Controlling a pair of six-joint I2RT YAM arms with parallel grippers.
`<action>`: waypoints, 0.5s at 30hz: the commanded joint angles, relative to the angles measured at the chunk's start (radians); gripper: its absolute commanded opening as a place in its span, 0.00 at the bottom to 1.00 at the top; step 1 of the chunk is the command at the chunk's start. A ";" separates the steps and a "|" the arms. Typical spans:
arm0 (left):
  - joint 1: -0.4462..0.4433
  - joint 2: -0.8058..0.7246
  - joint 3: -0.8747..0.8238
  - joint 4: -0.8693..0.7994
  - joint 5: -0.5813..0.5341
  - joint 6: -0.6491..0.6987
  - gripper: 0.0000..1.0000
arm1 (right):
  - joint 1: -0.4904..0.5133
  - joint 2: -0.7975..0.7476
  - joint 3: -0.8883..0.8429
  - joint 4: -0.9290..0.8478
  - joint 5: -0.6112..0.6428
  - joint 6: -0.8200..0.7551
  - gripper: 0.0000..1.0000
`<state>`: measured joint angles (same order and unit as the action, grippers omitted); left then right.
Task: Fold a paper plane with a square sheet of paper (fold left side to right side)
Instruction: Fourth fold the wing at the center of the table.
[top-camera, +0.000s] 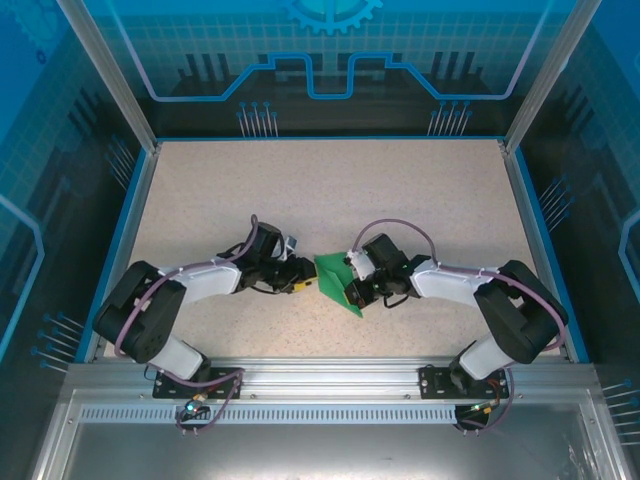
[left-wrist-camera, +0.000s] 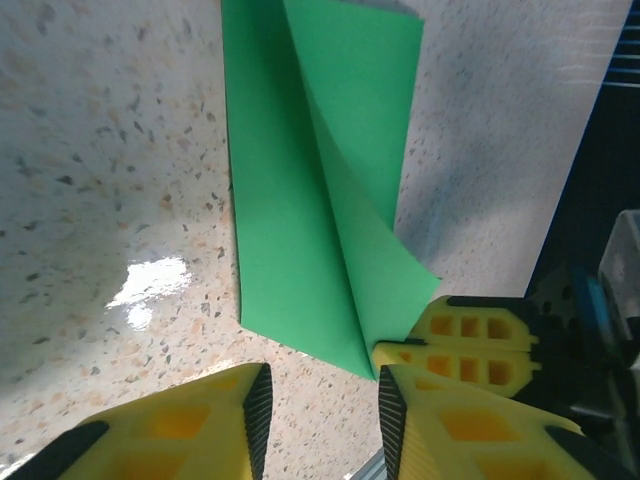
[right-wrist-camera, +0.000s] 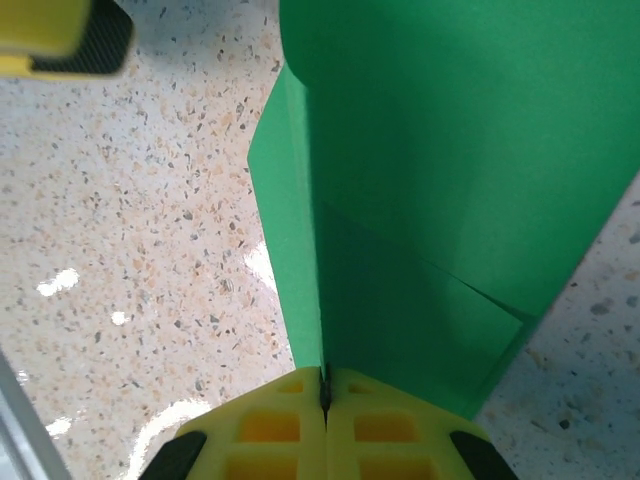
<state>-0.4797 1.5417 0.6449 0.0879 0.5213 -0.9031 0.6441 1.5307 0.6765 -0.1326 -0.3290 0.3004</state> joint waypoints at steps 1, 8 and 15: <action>-0.025 0.040 0.030 0.055 0.021 -0.021 0.35 | -0.035 -0.009 -0.036 0.049 -0.122 0.048 0.00; -0.068 0.110 0.085 0.062 0.015 -0.032 0.35 | -0.088 0.003 -0.068 0.114 -0.222 0.089 0.00; -0.083 0.155 0.114 0.069 0.009 -0.043 0.35 | -0.131 0.029 -0.093 0.164 -0.297 0.129 0.00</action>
<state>-0.5529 1.6764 0.7292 0.1448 0.5209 -0.9306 0.5350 1.5387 0.6014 -0.0116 -0.5552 0.3985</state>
